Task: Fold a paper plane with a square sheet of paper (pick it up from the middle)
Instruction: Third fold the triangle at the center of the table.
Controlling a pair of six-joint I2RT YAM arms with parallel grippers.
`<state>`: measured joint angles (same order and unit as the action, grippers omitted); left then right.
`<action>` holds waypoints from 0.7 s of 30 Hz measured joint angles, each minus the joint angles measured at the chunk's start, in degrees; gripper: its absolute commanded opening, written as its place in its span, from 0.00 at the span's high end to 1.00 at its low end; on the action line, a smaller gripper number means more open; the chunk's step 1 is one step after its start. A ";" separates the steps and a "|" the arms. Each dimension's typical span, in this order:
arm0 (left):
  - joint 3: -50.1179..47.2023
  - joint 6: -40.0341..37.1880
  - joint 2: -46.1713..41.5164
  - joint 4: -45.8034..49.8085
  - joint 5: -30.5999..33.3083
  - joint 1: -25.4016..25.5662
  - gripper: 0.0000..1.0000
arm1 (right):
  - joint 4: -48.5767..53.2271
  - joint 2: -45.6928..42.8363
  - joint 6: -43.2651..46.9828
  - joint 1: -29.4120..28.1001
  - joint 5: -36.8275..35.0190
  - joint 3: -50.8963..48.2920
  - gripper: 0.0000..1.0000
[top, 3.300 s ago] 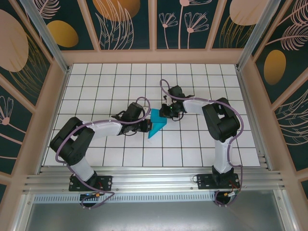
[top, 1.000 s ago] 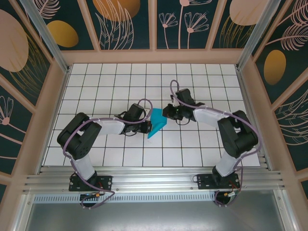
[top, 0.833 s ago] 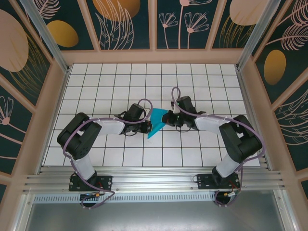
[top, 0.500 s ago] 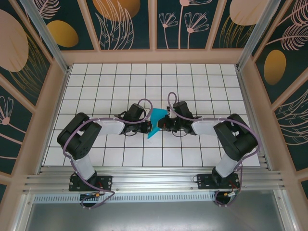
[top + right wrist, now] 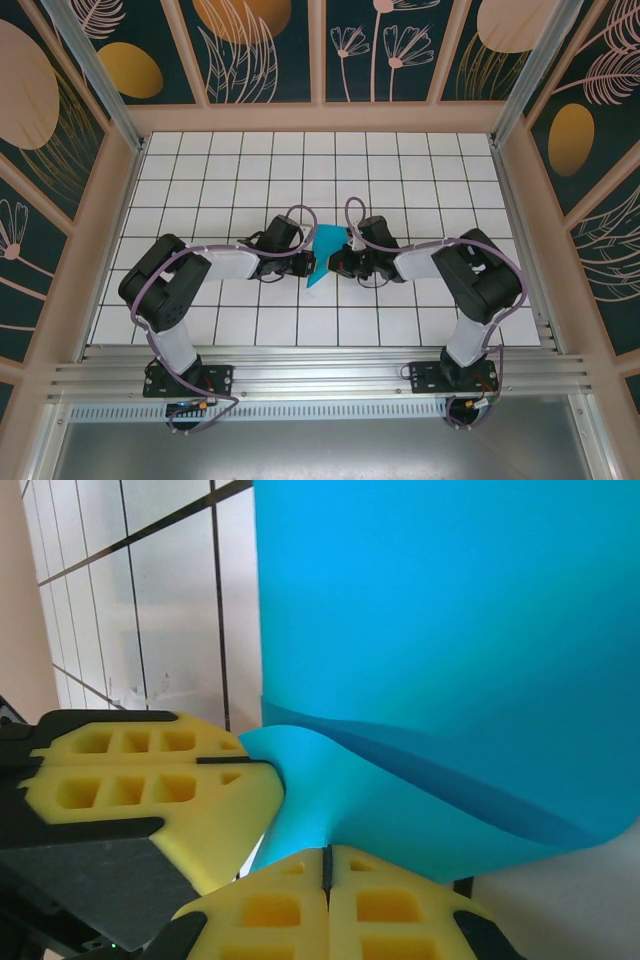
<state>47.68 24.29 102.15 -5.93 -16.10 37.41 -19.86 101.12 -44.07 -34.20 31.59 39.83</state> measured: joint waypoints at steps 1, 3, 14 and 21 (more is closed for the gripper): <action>0.00 -0.02 0.00 0.00 0.07 0.00 1.00 | -0.17 0.11 0.00 0.07 -0.02 0.00 0.95; 0.02 -0.02 0.00 0.00 0.13 0.00 1.00 | -0.46 0.15 0.00 0.13 0.00 0.00 0.94; 0.13 -0.07 -0.31 0.26 1.60 -0.02 0.99 | -0.76 0.17 0.02 0.61 0.26 0.00 0.89; 0.70 -0.26 -0.31 1.40 2.60 -0.02 0.99 | 4.96 -0.63 2.14 2.03 -1.18 4.11 0.89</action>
<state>48.38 24.03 101.84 -4.54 -13.50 37.39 -14.90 100.49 -41.93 -32.16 30.41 43.94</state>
